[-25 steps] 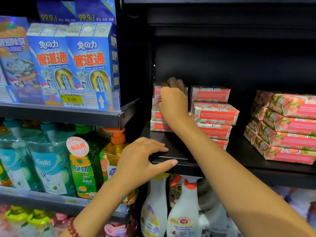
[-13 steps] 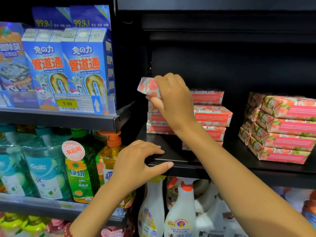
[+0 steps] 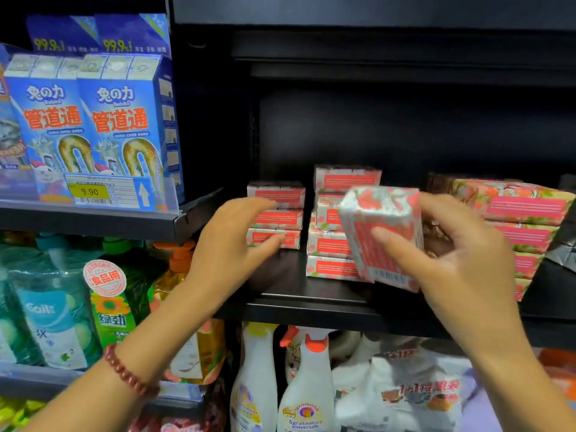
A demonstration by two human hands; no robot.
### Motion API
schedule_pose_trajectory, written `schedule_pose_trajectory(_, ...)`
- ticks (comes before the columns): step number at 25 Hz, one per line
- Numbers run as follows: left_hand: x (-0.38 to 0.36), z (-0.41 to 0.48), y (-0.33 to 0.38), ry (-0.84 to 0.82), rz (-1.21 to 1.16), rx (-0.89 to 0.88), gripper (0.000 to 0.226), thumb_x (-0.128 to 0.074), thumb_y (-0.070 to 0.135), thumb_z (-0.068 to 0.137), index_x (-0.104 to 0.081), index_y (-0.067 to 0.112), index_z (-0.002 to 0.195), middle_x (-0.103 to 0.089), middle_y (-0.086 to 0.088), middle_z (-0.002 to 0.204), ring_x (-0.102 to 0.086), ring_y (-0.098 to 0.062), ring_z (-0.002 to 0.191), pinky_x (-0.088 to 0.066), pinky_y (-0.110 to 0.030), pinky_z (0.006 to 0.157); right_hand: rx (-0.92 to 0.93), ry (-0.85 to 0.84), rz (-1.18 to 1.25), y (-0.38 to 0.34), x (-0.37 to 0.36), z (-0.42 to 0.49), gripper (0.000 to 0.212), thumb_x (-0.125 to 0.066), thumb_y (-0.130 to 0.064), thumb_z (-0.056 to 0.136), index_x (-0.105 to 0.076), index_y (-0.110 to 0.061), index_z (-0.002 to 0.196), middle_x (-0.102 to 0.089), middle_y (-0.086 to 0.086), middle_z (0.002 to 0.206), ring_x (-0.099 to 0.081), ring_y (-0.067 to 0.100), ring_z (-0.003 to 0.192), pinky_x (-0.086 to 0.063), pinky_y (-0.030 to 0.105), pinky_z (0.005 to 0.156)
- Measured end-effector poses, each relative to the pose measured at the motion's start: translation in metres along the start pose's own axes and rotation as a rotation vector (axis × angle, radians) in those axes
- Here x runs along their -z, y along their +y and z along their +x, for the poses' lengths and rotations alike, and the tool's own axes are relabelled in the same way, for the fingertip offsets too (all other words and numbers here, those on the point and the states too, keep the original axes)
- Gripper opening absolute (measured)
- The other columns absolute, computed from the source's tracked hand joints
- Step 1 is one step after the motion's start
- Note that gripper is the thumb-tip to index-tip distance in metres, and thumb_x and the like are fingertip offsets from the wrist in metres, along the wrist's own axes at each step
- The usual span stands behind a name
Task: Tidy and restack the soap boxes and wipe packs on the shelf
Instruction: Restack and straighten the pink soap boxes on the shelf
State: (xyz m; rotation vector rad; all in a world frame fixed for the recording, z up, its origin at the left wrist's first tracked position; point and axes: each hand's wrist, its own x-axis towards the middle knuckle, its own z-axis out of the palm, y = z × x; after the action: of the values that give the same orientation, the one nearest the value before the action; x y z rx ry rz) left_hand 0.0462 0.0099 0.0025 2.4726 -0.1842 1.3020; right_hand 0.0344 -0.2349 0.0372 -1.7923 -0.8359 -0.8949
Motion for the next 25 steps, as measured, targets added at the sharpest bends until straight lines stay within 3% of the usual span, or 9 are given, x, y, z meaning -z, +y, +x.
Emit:
schedule_pose_trajectory(5, -0.028, 0.057, -0.008, -0.191, 0.239, 0.033, 0.066, -0.069, 0.033, 0.084, -0.040, 0.014, 0.140, -0.049, -0.007, 0.139, -0.043, -0.025, 0.128, -0.035, -0.036, 0.106, -0.065, 0.009, -0.053, 0.021, 0.011, -0.027, 0.039, -0.074, -0.047, 0.069, -0.059, -0.034, 0.102, -0.061, -0.021, 0.097, -0.054, -0.010, 0.092, -0.040, 0.001, 0.070)
schedule_pose_trajectory(11, -0.042, 0.066, -0.011, -0.124, 0.419, -0.006, 0.064, -0.077, 0.038, 0.073, -0.055, 0.012, 0.126, -0.059, -0.010, 0.124, -0.052, -0.030, 0.114, -0.040, -0.040, 0.095, -0.081, 0.081, -0.076, 0.027, 0.030, -0.032, 0.031, -0.067, -0.051, 0.070, -0.056, -0.044, 0.098, -0.058, -0.025, 0.100, -0.052, -0.014, 0.093, -0.038, -0.002, 0.071)
schedule_pose_trajectory(13, -0.039, 0.062, -0.011, -0.106, 0.411, -0.033, 0.062, -0.081, 0.031, 0.069, -0.057, 0.008, 0.121, -0.060, -0.013, 0.119, -0.053, -0.033, 0.109, -0.042, -0.042, 0.089, -0.023, 0.058, -0.078, 0.027, 0.030, -0.026, 0.035, -0.066, -0.048, 0.073, -0.064, -0.026, 0.101, -0.061, -0.019, 0.095, -0.052, -0.013, 0.092, -0.038, -0.003, 0.070)
schedule_pose_trajectory(14, -0.037, 0.060, -0.009, -0.094, 0.412, -0.054, 0.060, -0.081, 0.027, 0.068, -0.057, 0.006, 0.118, -0.061, -0.015, 0.117, -0.053, -0.034, 0.106, -0.043, -0.042, 0.086, -0.032, 0.017, -0.031, 0.032, 0.029, -0.022, 0.043, -0.067, -0.040, 0.076, -0.066, -0.006, 0.102, -0.059, -0.018, 0.092, -0.051, -0.011, 0.090, -0.037, -0.004, 0.068)
schedule_pose_trajectory(16, -0.029, 0.053, -0.006, -0.066, 0.432, -0.101, 0.052, -0.082, 0.016, 0.067, -0.059, 0.003, 0.113, -0.062, -0.018, 0.111, -0.055, -0.036, 0.099, -0.046, -0.042, 0.078, -0.032, -0.052, -0.045, 0.029, 0.023, -0.012, 0.053, -0.066, -0.014, 0.078, -0.050, 0.028, 0.106, -0.055, -0.012, 0.081, -0.049, -0.014, 0.086, -0.033, -0.008, 0.062)
schedule_pose_trajectory(17, -0.024, 0.048, -0.005, -0.049, 0.446, -0.136, 0.051, -0.083, 0.013, 0.066, -0.060, 0.001, 0.109, -0.063, -0.019, 0.108, -0.057, -0.036, 0.095, -0.048, -0.042, 0.074, 0.047, -0.002, -0.100, 0.024, 0.021, -0.007, 0.054, -0.067, -0.006, 0.073, -0.046, 0.030, 0.108, -0.057, -0.014, 0.083, -0.049, -0.020, 0.084, -0.031, -0.010, 0.063)
schedule_pose_trajectory(19, -0.015, 0.037, -0.004, -0.020, 0.430, -0.191, 0.050, -0.086, 0.015, 0.063, -0.062, 0.000, 0.105, -0.065, -0.019, 0.102, -0.061, -0.036, 0.090, -0.051, -0.040, 0.069, 0.115, 0.111, -0.034, 0.016, 0.022, 0.004, 0.047, -0.069, -0.009, 0.073, -0.056, 0.015, 0.111, -0.065, -0.003, 0.094, -0.052, -0.016, 0.086, -0.034, -0.006, 0.071)
schedule_pose_trajectory(21, -0.006, 0.024, -0.004, -0.004, 0.373, -0.186, 0.049, -0.086, 0.018, 0.063, -0.063, 0.002, 0.104, -0.066, -0.016, 0.099, -0.061, -0.034, 0.088, -0.051, -0.039, 0.068, 0.226, 0.093, -0.245, 0.013, 0.026, 0.018, 0.038, -0.066, -0.025, 0.079, -0.061, 0.000, 0.107, -0.059, 0.003, 0.096, -0.050, 0.002, 0.087, -0.035, 0.005, 0.073)
schedule_pose_trajectory(25, 0.004, -0.004, -0.005, 0.041, 0.329, -0.157, 0.048, -0.086, 0.014, 0.063, -0.064, -0.001, 0.103, -0.066, -0.016, 0.097, -0.062, -0.036, 0.086, -0.051, -0.039, 0.067, 0.363, 0.019, -0.501, 0.016, 0.001, 0.055, 0.033, -0.069, -0.028, 0.080, -0.061, -0.006, 0.103, -0.059, 0.007, 0.094, -0.051, 0.021, 0.086, -0.035, 0.024, 0.067)
